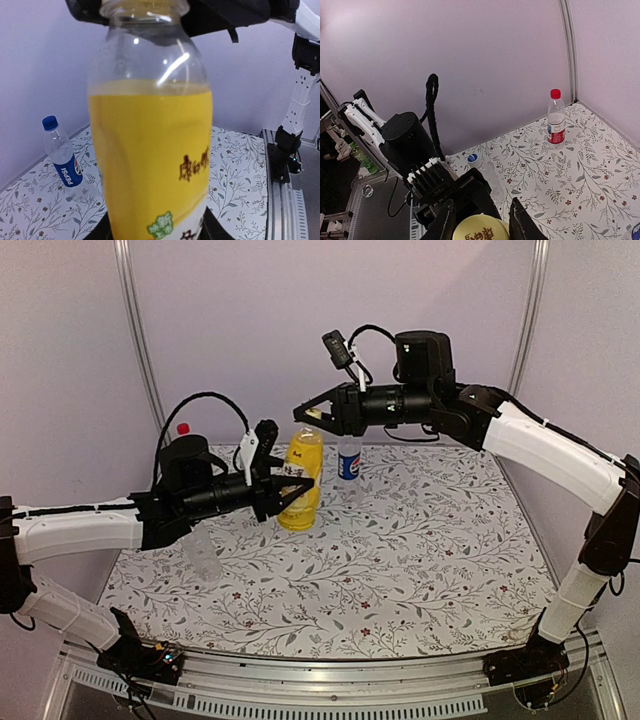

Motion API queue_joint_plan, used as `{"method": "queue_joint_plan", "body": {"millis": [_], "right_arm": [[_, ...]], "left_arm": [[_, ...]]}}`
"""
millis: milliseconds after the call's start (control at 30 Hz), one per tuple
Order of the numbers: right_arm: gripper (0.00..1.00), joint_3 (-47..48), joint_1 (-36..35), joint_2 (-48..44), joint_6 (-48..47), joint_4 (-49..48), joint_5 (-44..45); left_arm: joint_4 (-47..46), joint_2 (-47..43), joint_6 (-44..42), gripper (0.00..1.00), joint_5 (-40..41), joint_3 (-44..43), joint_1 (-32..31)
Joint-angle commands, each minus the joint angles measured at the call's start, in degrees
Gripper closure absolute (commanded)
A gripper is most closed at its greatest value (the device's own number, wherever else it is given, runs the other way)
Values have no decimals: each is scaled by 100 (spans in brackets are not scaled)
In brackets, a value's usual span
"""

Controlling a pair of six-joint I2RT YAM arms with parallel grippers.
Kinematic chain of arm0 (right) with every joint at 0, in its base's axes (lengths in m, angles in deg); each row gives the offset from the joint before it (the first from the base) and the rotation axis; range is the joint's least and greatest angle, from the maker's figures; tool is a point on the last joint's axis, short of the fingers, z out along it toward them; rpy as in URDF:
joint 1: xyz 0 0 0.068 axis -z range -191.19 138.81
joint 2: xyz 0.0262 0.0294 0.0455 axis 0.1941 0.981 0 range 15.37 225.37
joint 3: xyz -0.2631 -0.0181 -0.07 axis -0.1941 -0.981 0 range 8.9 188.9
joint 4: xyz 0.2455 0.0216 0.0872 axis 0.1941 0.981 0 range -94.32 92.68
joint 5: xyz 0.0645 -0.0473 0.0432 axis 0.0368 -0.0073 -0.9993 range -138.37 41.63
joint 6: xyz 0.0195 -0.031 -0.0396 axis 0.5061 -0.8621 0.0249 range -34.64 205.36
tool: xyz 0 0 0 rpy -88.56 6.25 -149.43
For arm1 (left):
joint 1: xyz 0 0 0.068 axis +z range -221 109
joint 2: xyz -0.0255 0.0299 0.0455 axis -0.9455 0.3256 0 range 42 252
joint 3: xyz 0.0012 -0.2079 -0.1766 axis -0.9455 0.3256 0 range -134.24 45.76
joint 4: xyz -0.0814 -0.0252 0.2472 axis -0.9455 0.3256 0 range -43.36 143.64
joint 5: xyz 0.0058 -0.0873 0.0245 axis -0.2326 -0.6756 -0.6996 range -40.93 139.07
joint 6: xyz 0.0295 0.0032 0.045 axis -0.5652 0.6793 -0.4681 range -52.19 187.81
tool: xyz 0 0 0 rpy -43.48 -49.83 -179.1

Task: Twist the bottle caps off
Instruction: Unscrew the bottle cap from the plastic bottle.

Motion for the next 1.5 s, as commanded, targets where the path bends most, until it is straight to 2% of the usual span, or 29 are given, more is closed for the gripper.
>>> {"method": "queue_joint_plan", "body": {"millis": [0, 100, 200, 267, 500, 567, 633, 733, 800, 933, 1033, 1200, 1467], "right_arm": [[100, -1, 164, -63, -776, -34, -1605], [100, 79, 255, -59, -1678, 470, -2819], [100, 291, 319, 18, -2541, 1093, -3673], [100, 371, 365, 87, -2757, 1272, -3993], [100, 384, 412, 45, -2822, 1352, -3781], [86, 384, 413, 17, -2612, 1244, -3446], [60, 357, 413, -23, -2359, 1076, -3091], [27, 233, 416, -145, -1611, 576, -2393], [21, 159, 414, -255, -974, 275, -1777], [18, 11, 393, -443, 189, -160, -507], [20, 12, 218, -459, 372, -170, 163], [26, 41, 102, -375, 357, -99, 511], [30, -24, -35, -274, 243, 50, 1017]], "left_arm": [[-355, -214, -204, 80, -1564, 3, 33], [-517, -146, -144, 81, -2874, -10, 100], [-725, -35, 109, 79, -3517, -13, 134], [-785, 23, 214, 79, -3671, -21, 143], [-895, 17, 270, 79, -3438, 41, 176], [-881, -15, 247, 79, -3189, 57, 180], [-776, -44, 195, 79, -2780, 59, 183], [-502, -63, 60, 80, -1962, 7, 159], [-411, -94, -11, 80, -1514, 8, 143], [-306, -125, -54, 81, -826, 14, 57], [-204, -143, -87, 82, -318, -6, -30], [-34, -150, -116, 82, 251, -63, -103], [32, -204, -104, 83, 613, -87, -136]]}}
